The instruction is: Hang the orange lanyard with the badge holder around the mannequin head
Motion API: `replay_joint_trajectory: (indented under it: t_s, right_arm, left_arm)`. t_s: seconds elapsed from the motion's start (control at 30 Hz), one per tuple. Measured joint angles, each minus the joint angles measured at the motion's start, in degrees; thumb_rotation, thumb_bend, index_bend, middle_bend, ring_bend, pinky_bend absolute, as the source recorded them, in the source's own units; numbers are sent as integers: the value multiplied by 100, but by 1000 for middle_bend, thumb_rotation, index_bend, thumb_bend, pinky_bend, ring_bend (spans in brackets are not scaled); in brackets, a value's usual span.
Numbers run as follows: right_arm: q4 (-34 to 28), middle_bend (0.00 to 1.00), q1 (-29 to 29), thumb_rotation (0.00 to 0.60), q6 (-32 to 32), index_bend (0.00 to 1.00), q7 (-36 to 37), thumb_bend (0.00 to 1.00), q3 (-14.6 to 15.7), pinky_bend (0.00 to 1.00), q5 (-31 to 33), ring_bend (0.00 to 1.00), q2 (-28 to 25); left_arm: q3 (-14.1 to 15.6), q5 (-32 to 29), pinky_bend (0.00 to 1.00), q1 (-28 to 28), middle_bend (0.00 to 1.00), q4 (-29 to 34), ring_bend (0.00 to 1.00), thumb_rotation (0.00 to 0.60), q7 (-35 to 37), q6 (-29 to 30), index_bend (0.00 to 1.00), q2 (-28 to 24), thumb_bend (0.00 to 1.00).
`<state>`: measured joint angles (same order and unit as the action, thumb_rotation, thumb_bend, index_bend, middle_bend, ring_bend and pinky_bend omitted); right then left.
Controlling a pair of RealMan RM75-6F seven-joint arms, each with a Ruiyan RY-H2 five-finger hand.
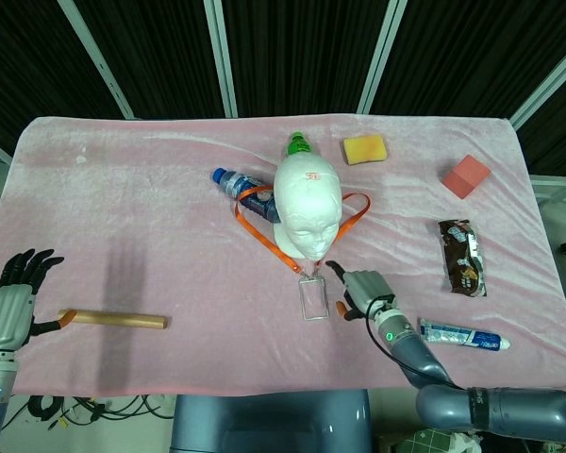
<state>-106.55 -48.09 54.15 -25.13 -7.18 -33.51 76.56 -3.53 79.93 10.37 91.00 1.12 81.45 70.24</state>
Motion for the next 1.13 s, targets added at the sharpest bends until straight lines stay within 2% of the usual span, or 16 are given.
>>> replay_joint_trajectory:
  t_s: [0.1,0.2,0.4,0.47,0.63,0.77,0.9,1.0,1.13]
  right_arm:
    - [-34,602,155,600,64,92,88,304,28,812,-61,679,-381]
    - [-4,429,346,600,188,91,173,266,98,681,-65,502,-763]
    - [281,252,915,600,472,91,839,245,188,469,-370,327,-1219]
    - [364,219,1126,600,589,92,1123,233,229,415,-693,292,-1297]
    - [654,169,1860,600,1219,92,1806,211,507,331,-2067,247,-1421]
    - [976,161,2557,600,2127,92,2226,211,820,317,-3233,244,-1345]
    - [1510,158,3263,600,3144,94,2653,211,1100,309,-4245,244,-1026]
    - [1976,150,3614,600,3607,94,2793,211,1205,287,-4665,244,-699]
    - [2328,149,3843,600,3808,94,2785,211,1212,283,-4951,243,-417]
  left_arm:
    - [10,67,6,-13,113,17,0,600,-3,38,202,-8,152]
    - [26,146,6,-41,113,49,0,600,-8,108,201,-28,152]
    - [89,277,3,-102,112,179,0,600,-67,172,202,-119,152]
    - [108,314,1,-113,111,202,0,600,-71,176,202,-134,152]
    - [187,343,0,-138,105,262,0,600,-145,95,202,-227,151]
    - [227,341,0,-191,104,363,0,600,-194,101,201,-325,133]
    - [232,336,0,-286,104,424,0,600,-114,197,202,-436,133]
    - [222,266,0,-312,104,456,0,600,-103,184,202,-488,133]
    - [220,343,0,-316,104,473,0,600,-49,196,202,-501,133]
